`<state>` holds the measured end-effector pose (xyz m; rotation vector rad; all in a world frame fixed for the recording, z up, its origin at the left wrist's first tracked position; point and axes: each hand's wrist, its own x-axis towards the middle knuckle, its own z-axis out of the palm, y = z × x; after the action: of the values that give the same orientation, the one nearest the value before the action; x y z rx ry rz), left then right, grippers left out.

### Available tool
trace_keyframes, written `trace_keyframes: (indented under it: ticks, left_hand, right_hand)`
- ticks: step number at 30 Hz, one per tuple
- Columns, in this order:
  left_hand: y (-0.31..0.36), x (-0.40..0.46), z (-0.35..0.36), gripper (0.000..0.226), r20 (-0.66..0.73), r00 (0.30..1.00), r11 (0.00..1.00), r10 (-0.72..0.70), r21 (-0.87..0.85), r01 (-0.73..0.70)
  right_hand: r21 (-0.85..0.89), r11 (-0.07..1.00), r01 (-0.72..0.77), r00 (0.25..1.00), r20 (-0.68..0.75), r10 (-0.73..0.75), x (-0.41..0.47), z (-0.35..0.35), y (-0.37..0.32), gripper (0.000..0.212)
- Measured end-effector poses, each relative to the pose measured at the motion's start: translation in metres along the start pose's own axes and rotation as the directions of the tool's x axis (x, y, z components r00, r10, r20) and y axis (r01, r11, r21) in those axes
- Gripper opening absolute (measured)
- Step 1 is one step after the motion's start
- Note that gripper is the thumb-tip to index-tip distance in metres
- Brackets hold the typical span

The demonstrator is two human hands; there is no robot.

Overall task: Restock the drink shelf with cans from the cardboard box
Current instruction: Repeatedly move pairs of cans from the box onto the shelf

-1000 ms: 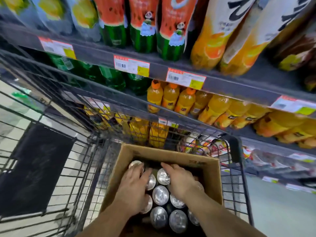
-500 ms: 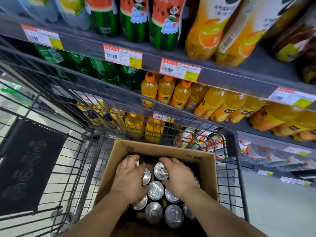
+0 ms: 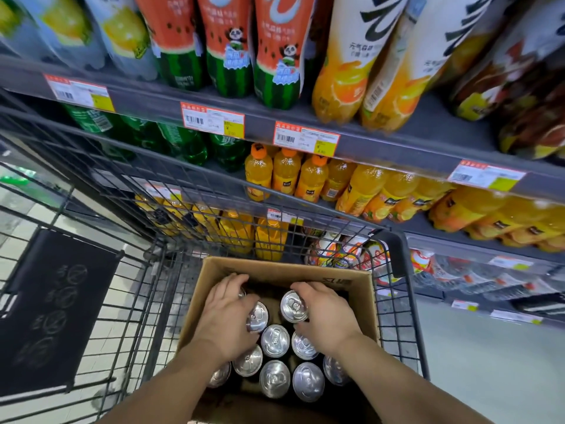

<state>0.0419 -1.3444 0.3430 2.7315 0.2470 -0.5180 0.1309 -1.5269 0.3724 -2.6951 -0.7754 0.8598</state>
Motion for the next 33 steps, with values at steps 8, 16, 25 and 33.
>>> trace_keyframes:
  ticks: [8,16,25,33]
  left_hand:
    - [0.025,-0.040,-0.096,0.067,-0.025,0.997,0.997,0.075,-0.011,-0.076]
    - [0.106,-0.087,-0.219,0.072,-0.086,0.957,0.950,0.278,-0.124,-0.287]
    - [0.318,-0.082,-0.276,0.072,-0.287,0.831,0.659,0.477,-0.509,-0.554]
    - [0.596,-0.109,-0.209,0.026,-0.290,0.704,0.386,0.649,-0.671,-0.633]
  right_hand:
    - [0.072,0.997,-0.042,0.996,-0.079,0.048,-0.059,-0.064,-0.030,0.069]
    - [0.391,0.919,-0.056,0.971,-0.192,0.141,-0.151,-0.160,-0.018,0.070]
    - [0.693,0.716,0.082,0.832,-0.443,0.333,-0.319,-0.269,0.105,0.048]
    - [0.818,0.503,0.280,0.578,-0.562,0.592,-0.509,-0.289,0.292,0.047]
